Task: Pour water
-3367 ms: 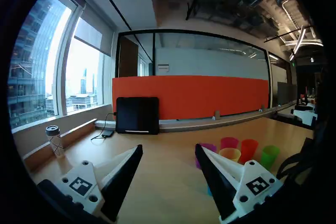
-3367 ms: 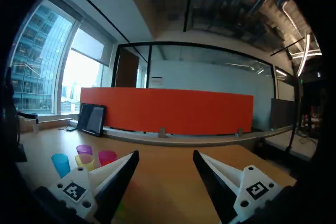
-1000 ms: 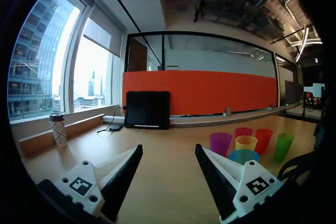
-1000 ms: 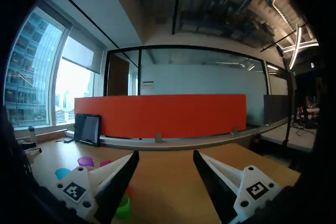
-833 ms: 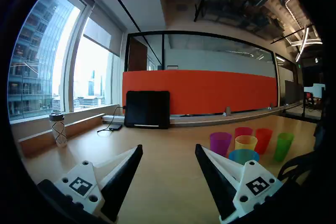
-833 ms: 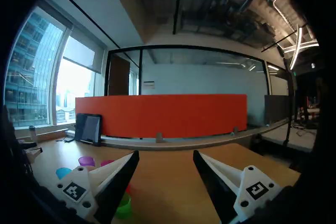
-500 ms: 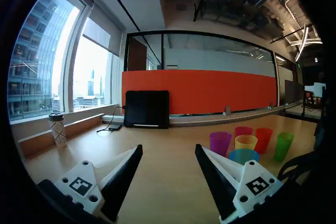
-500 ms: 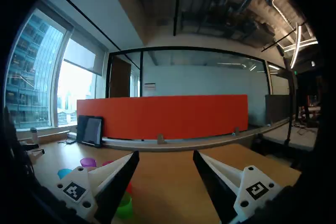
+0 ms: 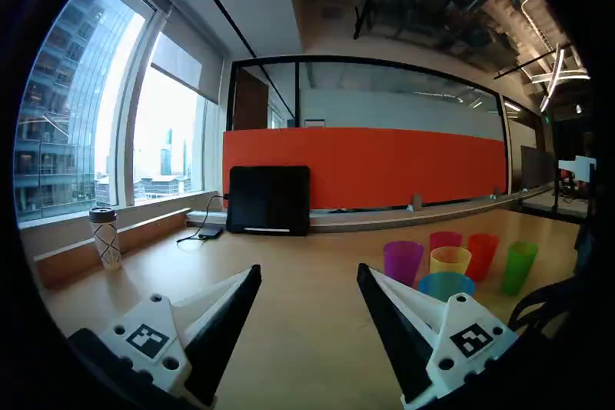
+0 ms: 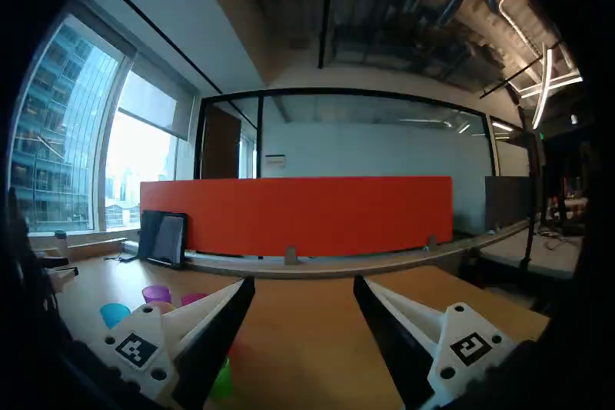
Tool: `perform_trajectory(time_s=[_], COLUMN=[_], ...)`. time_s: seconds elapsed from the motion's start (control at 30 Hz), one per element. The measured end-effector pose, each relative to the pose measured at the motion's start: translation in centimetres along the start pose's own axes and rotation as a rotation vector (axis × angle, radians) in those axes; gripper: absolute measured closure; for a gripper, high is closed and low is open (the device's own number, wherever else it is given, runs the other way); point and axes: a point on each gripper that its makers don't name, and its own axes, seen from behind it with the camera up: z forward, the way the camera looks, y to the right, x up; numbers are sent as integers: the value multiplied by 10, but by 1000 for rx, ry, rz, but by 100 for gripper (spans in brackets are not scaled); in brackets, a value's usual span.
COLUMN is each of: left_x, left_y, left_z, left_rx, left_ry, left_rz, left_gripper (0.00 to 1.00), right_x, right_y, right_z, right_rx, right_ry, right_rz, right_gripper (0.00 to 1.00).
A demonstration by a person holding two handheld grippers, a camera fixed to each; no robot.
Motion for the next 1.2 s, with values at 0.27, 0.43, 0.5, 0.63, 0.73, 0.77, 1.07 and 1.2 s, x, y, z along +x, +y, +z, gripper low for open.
perform_trajectory(time_s=[0.27, 0.43, 0.5, 0.63, 0.73, 0.77, 1.07, 1.2], left_x=[0, 0, 0, 0, 0, 0, 0, 0], left_y=[0, 0, 0, 0, 0, 0, 0, 0], left_z=[0, 0, 0, -1, -1, -1, 0, 0], left_rx=[0, 0, 0, 0, 1, 1, 0, 0], left_ry=[0, 0, 0, 0, 0, 0, 0, 0], left_rz=[0, 0, 0, 0, 0, 0, 0, 0], left_gripper=[8, 8, 8, 7, 7, 7, 7, 7], right_x=[-8, -15, -19, -28, -35, -37, -59, -64], right_y=[2, 0, 1, 5, 8, 9, 15, 18], right_z=[4, 6, 7, 7, 7, 7, 8, 9], right_rx=[-5, -2, -5, -12, -15, -15, -19, -24], right_ry=[14, 19, 19, 12, 10, 9, -15, -20], right_rz=[-37, -39, -37, -33, -21, -16, -12, -5], right_gripper=[0, 0, 0, 1, 1, 1, 0, 0])
